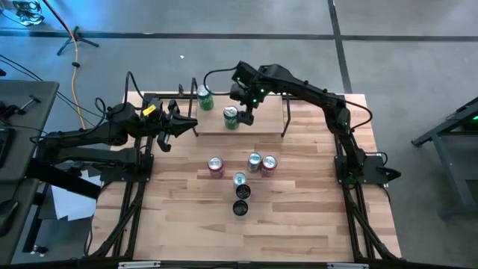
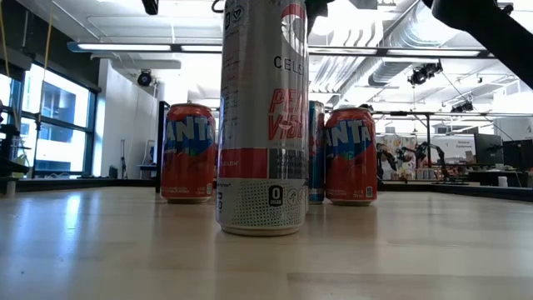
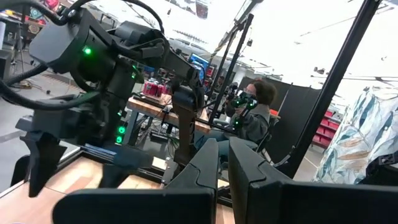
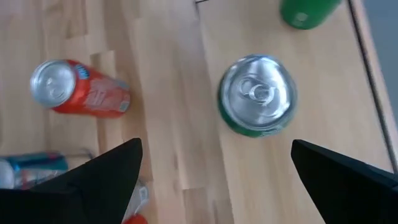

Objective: Place canned beverage on shelf
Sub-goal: Put the green soda can on the shelf aligned with the green soda can

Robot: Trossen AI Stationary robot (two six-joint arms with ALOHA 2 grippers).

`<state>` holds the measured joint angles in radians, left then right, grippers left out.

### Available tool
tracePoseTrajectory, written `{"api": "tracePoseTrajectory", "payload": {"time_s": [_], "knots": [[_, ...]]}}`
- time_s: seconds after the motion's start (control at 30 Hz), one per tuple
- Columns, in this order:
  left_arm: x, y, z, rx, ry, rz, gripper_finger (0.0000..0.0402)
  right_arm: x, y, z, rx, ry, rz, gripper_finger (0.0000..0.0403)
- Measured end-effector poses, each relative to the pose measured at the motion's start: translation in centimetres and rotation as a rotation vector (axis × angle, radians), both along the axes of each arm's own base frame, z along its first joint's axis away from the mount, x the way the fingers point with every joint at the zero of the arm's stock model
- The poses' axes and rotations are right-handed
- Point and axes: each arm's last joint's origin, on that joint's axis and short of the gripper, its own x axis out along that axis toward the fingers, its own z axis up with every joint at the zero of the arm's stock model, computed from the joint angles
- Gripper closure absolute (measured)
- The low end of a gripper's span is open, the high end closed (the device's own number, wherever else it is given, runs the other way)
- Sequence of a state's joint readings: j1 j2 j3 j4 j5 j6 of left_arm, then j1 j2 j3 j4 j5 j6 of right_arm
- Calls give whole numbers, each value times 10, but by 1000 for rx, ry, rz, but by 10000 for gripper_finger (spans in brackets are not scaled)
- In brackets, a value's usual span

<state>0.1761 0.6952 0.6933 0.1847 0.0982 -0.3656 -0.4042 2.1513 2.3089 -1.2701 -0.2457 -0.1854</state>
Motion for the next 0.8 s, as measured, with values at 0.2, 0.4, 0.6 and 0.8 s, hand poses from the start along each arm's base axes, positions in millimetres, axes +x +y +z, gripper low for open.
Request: {"api": "tracePoseTrajectory", "payload": {"time_s": [0.2,0.4,0.6,0.8], "knots": [[0,0,0,0,0,0,402,-1,1,0,4,3,38,4],[0,0,0,1,0,0,401,-4,3,-1,36,25,75,4],[0,0,0,1,0,1,401,-7,4,-3,46,50,80,4],[0,0,0,1,0,1,402,-17,9,2,35,40,94,4]]}}
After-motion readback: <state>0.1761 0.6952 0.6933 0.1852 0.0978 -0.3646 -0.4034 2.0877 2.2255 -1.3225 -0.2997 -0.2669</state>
